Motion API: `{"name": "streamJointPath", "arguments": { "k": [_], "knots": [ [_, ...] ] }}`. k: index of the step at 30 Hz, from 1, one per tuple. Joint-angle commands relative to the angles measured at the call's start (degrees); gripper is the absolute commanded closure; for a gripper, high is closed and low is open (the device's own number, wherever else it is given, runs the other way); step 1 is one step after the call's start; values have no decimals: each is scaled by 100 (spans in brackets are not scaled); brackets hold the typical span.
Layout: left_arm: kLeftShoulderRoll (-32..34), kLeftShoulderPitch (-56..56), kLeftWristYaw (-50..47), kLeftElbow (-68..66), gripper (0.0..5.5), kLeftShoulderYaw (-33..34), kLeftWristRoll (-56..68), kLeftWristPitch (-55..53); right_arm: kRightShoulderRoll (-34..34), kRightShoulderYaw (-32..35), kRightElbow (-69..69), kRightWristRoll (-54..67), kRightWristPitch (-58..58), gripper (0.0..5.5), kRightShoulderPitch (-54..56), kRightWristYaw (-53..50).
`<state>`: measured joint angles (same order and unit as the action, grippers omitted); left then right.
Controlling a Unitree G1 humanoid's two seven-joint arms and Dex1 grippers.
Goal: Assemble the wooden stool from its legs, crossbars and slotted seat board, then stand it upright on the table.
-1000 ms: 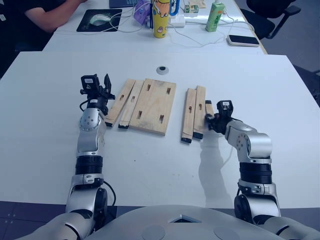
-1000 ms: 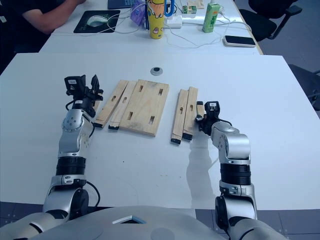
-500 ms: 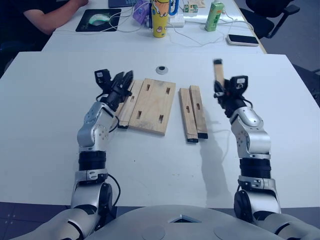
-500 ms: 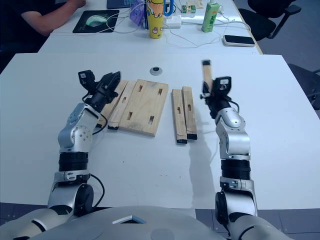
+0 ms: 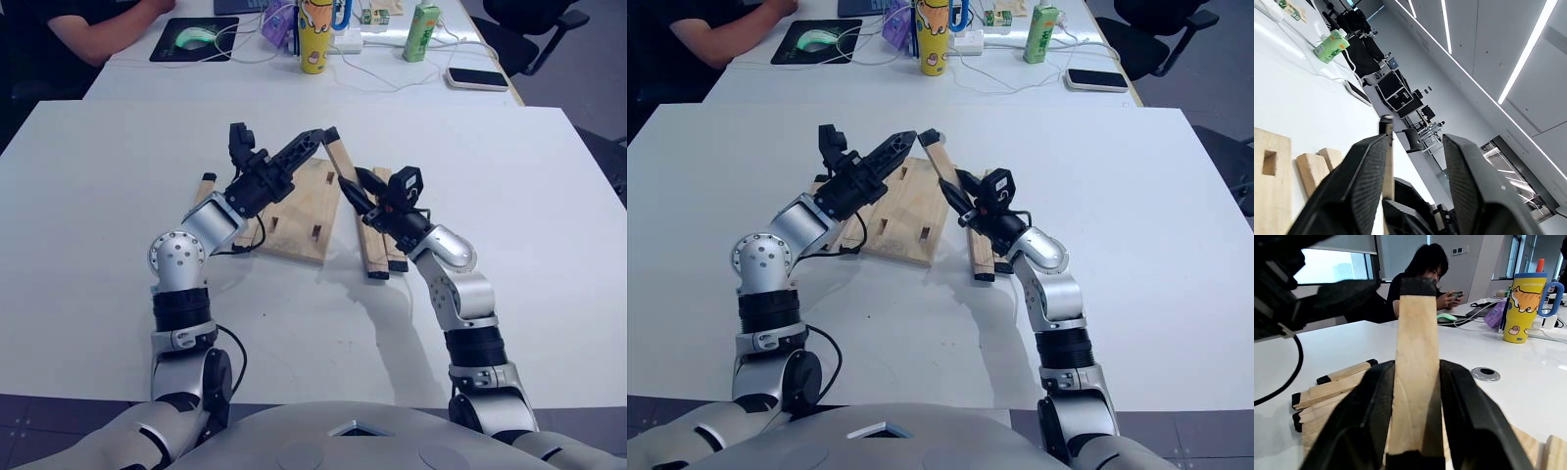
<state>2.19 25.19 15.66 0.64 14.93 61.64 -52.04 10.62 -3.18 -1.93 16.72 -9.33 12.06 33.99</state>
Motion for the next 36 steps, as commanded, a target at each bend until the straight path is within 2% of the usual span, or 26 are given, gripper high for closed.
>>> {"name": "streamJointPath", "arguments": {
  "k": [1, 16, 26, 34, 36],
  "knots": [
    [85, 90, -84, -88, 347, -22, -109, 8, 27, -32, -109, 24, 154, 418, -23, 79],
    [91, 185, 101, -284, 347, -24, -171, 190, 83, -371, -129, -137, 433, 418, -60, 216],
    [159, 170, 287, -348, 496, -209, -216, 98, 63, -411, -114, -94, 426, 418, -12, 239],
    [257, 147, 420, -385, 503, -225, -456, 282, 83, -422, 3, -183, 390, 418, 87, 175],
    [264, 153, 420, -408, 503, -170, -499, 380, 135, -471, 44, -225, 397, 373, 75, 274]
  ]
}}
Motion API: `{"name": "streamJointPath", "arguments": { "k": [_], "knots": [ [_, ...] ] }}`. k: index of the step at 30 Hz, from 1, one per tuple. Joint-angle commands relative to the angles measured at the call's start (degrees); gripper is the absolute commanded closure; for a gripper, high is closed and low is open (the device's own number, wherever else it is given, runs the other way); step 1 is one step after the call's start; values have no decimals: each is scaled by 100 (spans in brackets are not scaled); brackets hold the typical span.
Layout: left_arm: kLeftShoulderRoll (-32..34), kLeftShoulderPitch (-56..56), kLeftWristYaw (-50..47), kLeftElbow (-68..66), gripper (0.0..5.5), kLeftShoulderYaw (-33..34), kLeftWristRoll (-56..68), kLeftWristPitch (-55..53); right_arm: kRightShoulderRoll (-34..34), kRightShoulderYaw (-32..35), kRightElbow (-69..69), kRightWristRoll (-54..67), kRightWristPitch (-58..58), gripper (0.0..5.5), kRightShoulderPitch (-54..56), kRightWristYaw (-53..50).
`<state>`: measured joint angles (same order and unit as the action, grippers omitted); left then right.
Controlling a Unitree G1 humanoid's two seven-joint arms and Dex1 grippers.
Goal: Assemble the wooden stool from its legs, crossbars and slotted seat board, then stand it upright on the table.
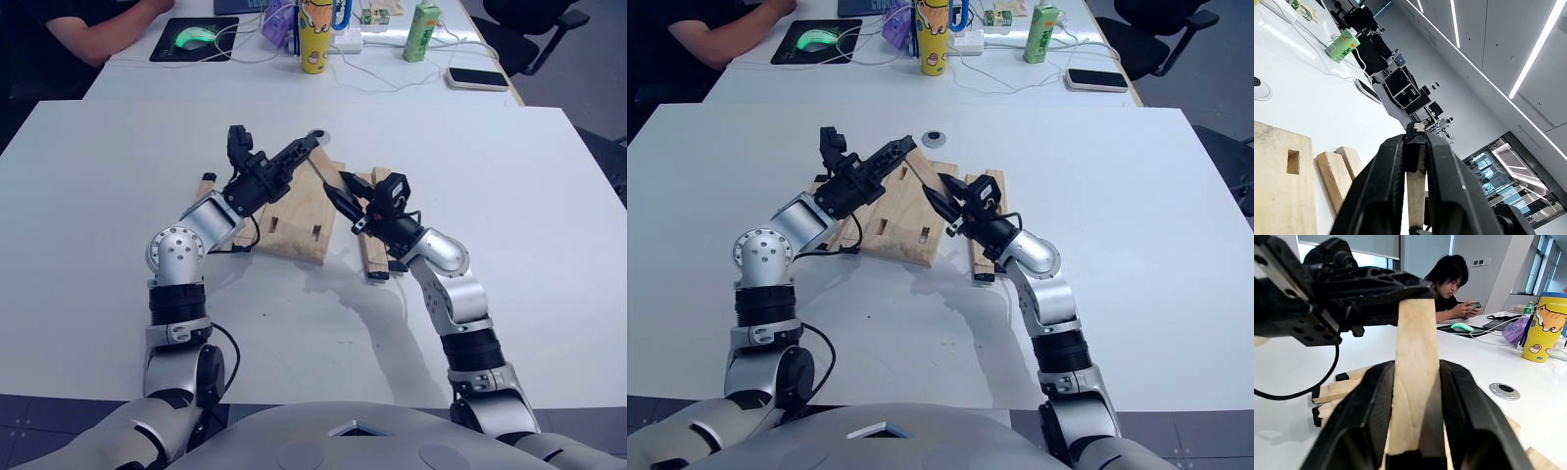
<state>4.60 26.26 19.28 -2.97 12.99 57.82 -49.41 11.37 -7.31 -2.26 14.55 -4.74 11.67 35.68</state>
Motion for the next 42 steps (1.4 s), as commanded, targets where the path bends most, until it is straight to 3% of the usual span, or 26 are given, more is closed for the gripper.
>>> {"name": "streamJointPath", "arguments": {
  "k": [1, 7, 11, 18, 34, 42],
  "knots": [
    [23, 57, 58, -48, 503, 44, -146, 174, 82, -88, 90, -81, -38, 362, 98, 100],
    [118, 69, -105, -57, 503, 370, -765, 1279, 243, 26, 376, -428, 125, 343, 4, -138],
    [373, -177, -79, 98, 503, 240, -1679, 2177, 338, 235, 682, -547, 228, 343, -65, -353],
    [232, -440, -237, -516, 503, 97, -2713, 3320, 238, 286, 844, -537, 335, 343, 9, -459],
    [416, -478, -264, -1526, 503, 149, -3326, 3907, 178, 200, 825, -510, 306, 343, 43, -399],
    [393, -633, -358, -1581, 503, -638, -4249, 4185, 201, 68, 736, -636, 276, 343, -12, -435]
  ]
}}
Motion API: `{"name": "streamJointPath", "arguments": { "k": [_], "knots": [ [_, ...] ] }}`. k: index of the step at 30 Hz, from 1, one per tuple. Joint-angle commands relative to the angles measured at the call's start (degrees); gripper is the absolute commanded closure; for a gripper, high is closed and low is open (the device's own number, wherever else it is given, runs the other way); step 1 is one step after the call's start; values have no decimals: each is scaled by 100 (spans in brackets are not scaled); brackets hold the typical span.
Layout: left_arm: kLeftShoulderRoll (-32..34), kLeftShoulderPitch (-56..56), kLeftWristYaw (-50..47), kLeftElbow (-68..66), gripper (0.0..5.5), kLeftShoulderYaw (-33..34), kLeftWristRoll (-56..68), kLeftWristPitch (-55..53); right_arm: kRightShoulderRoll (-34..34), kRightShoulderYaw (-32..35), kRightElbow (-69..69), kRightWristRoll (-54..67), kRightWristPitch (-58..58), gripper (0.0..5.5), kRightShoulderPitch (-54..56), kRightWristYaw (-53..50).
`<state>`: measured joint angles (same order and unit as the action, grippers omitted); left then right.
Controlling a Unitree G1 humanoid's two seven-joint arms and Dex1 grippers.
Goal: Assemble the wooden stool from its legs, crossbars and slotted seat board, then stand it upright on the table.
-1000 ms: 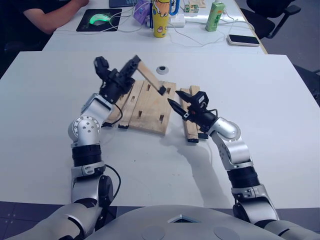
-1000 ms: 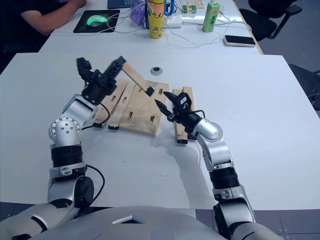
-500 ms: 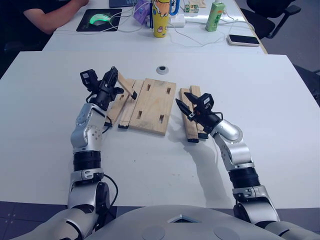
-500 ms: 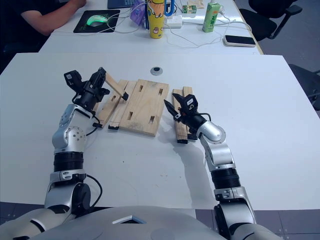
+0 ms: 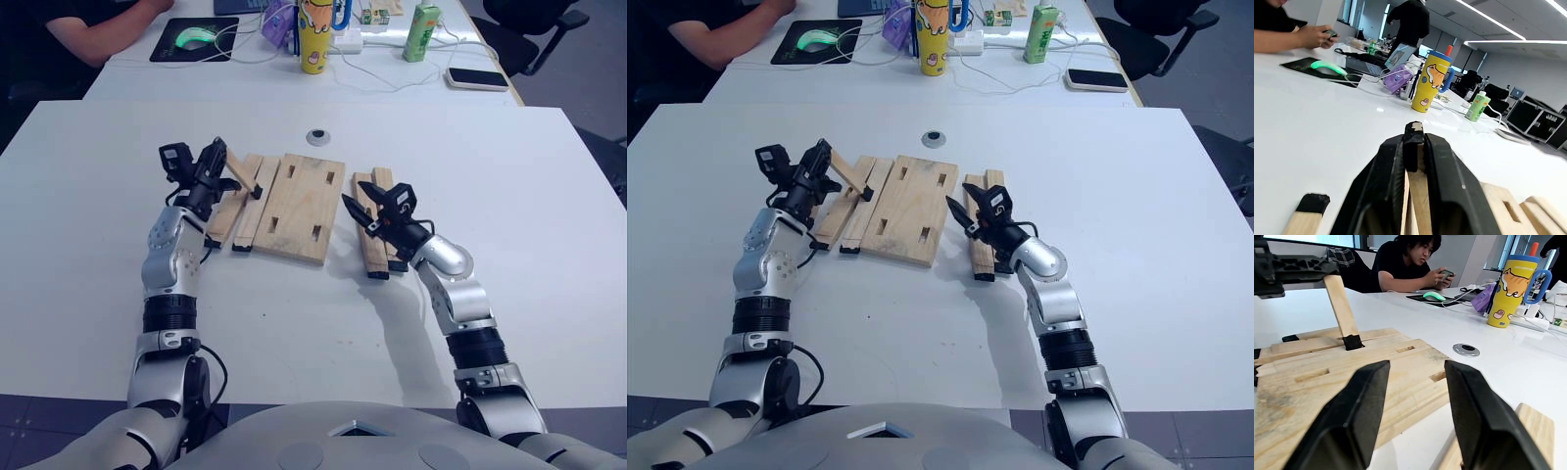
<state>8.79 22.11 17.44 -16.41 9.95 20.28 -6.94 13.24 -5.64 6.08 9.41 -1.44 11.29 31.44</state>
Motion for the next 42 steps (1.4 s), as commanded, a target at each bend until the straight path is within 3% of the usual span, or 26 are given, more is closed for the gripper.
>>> {"name": "streamJointPath", "arguments": {
  "k": [1, 13, 30, 31, 37, 42],
  "knots": [
    [-15, -212, -224, -300, 503, -404, -617, -39, 14, -119, -106, -134, -56, 343, 19, -16],
    [103, -423, -341, -679, 503, -945, -1376, 66, 10, -287, -260, -269, -134, 343, 15, -22],
    [-110, -735, -611, -472, 503, -970, -1397, 669, 18, -362, -188, -321, -110, 343, 120, -19],
    [-102, -734, -649, -430, 466, -974, -1441, 715, 20, -357, -188, -307, -117, 343, 121, -19],
    [-110, -635, -631, -109, 386, -908, -1461, 1009, 25, -394, -177, -309, -88, 343, 108, -9],
    [-51, -609, -796, 209, 351, -675, -1432, 1225, -48, -405, -146, -292, -69, 343, 109, -49]
  ]
}}
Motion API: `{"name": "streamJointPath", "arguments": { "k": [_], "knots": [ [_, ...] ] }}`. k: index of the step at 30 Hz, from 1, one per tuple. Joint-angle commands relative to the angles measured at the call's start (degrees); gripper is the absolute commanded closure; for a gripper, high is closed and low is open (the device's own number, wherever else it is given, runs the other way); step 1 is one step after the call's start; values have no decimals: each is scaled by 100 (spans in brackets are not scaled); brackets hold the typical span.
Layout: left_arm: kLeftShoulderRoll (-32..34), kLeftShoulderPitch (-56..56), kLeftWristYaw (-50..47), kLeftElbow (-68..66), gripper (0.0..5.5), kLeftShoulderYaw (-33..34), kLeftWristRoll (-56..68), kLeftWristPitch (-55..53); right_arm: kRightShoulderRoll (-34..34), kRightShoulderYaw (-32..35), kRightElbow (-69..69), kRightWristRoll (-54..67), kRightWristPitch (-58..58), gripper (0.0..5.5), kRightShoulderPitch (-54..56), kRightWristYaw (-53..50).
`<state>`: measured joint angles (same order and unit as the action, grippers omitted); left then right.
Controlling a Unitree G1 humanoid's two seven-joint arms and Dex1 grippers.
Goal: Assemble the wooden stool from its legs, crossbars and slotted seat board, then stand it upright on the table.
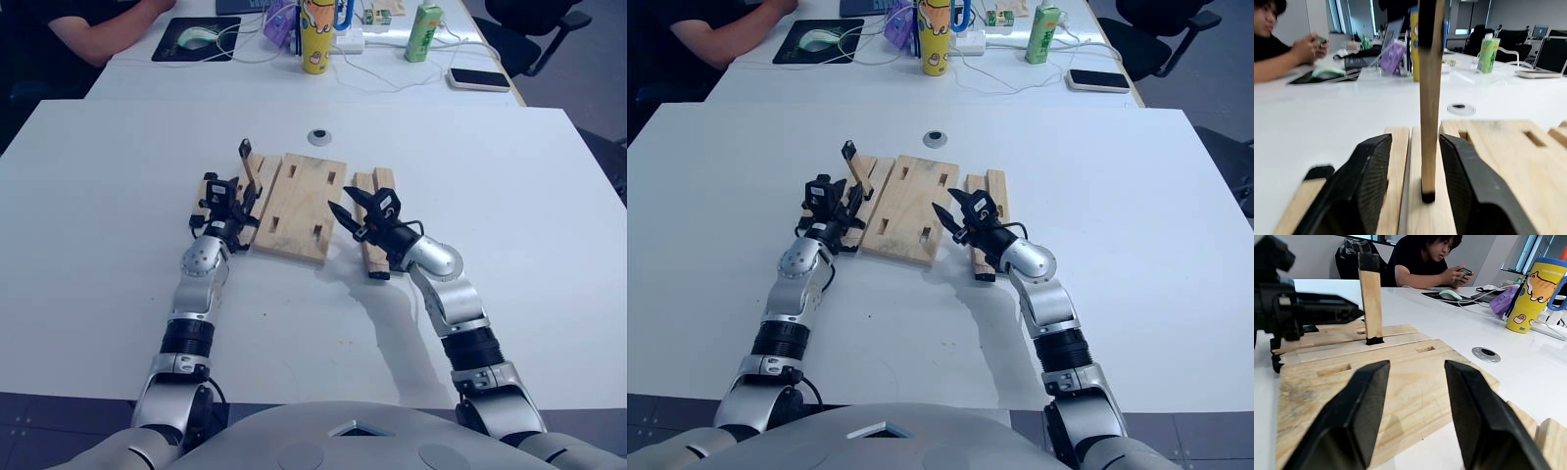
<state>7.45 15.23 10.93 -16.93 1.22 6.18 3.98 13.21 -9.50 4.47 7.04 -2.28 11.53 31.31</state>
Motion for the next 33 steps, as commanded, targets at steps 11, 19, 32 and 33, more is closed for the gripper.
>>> {"name": "streamJointPath", "arguments": {
  "k": [11, 19, 32, 33],
  "knots": [
    [274, 948, -260, 1117, 351, 535, 192, -247, -157, -15, 196, -78, 97, 343, 59, -73],
    [400, 1958, 295, 275, 470, 553, 522, -658, -213, -50, 327, -121, 121, 343, 134, -118],
    [185, 2180, 469, -387, 547, 506, 479, -450, -319, -41, 472, -218, 157, 343, 209, -171],
    [181, 2209, 484, -441, 547, 505, 476, -434, -324, -42, 489, -233, 164, 343, 209, -181]
  ]
}}
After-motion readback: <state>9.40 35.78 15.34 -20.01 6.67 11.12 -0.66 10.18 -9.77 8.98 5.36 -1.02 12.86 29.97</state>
